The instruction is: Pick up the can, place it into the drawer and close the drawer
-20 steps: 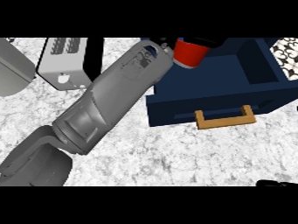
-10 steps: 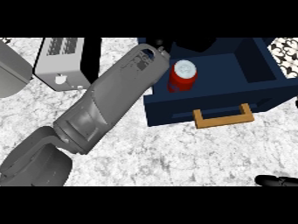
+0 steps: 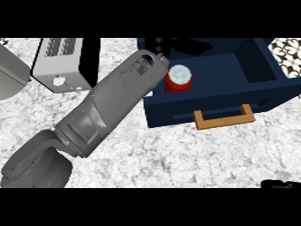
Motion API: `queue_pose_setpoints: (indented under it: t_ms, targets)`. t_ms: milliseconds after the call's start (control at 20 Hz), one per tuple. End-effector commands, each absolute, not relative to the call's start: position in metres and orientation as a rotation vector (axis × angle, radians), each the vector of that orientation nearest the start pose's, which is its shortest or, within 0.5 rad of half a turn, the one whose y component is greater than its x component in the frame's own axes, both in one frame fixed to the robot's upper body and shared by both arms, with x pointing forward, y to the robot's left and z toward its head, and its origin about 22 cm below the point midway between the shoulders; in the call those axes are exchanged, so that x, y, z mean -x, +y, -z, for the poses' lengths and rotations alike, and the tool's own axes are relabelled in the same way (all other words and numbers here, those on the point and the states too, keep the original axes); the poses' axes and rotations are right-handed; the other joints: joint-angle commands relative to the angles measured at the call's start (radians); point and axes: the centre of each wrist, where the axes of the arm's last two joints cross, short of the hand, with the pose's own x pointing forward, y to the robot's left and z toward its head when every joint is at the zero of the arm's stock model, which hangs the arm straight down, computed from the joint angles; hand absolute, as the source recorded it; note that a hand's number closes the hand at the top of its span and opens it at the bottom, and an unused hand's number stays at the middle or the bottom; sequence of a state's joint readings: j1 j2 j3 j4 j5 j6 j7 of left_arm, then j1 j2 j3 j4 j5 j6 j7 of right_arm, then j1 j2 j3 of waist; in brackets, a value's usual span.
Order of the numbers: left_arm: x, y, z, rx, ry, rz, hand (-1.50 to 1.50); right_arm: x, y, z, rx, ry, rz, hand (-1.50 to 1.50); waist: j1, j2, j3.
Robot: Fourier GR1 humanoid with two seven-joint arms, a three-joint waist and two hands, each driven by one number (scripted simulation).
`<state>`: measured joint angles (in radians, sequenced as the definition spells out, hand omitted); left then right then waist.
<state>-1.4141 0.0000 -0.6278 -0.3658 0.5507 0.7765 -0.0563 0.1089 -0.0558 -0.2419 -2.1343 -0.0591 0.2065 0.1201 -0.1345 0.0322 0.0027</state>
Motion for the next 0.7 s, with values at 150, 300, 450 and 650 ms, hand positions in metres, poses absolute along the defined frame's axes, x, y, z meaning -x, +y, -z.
queue_pose_setpoints:
  t_ms: [150, 300, 450, 650]
  targets:
    - [-0.425, -0.006, -0.157, -0.308, -1.750, 0.118, -1.50, -0.174, -0.288, -0.141, 0.336, -1.995, -0.255, -1.50, -0.005, -0.001, -0.001]
    - [-0.426, -0.006, -0.162, -0.271, -1.771, 0.125, -1.50, -0.183, -0.294, -0.139, 0.402, -2.006, -0.314, -1.50, 0.026, -0.003, -0.001]
    - [-0.427, -0.004, -0.162, -0.255, -1.764, 0.076, -1.50, -0.176, -0.285, -0.152, 0.428, -2.028, -0.405, -1.50, 0.029, -0.005, -0.002]
    - [-0.422, -0.015, -0.177, -0.220, -1.782, 0.052, -1.50, -0.194, -0.271, -0.146, 0.511, -2.026, -0.496, -1.50, 0.051, -0.007, -0.001]
